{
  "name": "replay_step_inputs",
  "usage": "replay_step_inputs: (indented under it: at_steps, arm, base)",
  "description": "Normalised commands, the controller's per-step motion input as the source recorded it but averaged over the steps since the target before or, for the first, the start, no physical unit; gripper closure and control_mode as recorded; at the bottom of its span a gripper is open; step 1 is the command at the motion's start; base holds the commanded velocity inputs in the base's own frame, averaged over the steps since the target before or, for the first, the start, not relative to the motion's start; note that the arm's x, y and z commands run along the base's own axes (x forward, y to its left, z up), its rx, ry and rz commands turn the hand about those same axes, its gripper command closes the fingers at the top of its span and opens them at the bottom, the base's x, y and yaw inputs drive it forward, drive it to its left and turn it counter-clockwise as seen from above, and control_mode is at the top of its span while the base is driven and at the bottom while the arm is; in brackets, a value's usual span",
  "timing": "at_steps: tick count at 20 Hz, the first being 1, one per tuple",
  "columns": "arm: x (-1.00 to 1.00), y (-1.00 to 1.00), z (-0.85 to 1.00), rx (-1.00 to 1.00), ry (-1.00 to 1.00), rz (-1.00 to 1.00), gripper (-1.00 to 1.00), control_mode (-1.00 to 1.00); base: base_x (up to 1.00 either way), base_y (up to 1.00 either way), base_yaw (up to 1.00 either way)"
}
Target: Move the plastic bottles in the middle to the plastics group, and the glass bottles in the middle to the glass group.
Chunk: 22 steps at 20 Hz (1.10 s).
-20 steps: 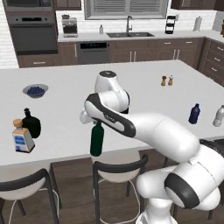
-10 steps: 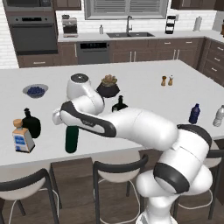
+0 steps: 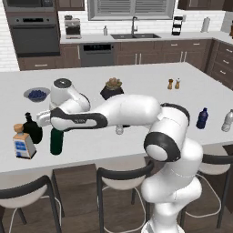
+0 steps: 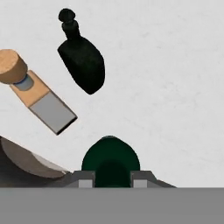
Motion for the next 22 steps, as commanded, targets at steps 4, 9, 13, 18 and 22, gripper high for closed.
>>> replay_step_inputs:
  at_steps: [4, 9, 13, 18, 22]
  arm:
    - [0.51, 0.37, -0.22, -0.01, 0.00, 0.00, 1.00, -1.00]
    - [0.43, 0.30, -0.37, -0.06, 0.03, 0.00, 1.00, -1.00]
    - [0.50, 0.12, -0.17, 0.00, 0.02, 0.00, 1.00, -1.00]
    - [0.09, 0.03, -0.27, 0.00, 0.00, 0.00, 1.00, -1.00]
    - [-0.34, -0.26, -0.39, 0.00, 0.00, 0.00, 1.00, -1.00]
  base:
    - [0.00, 0.00, 0.00]
    - [0.00, 0.00, 0.00]
    - [0.00, 0.00, 0.00]
    - [0.00, 0.00, 0.00]
    - [0.00, 0.00, 0.00]
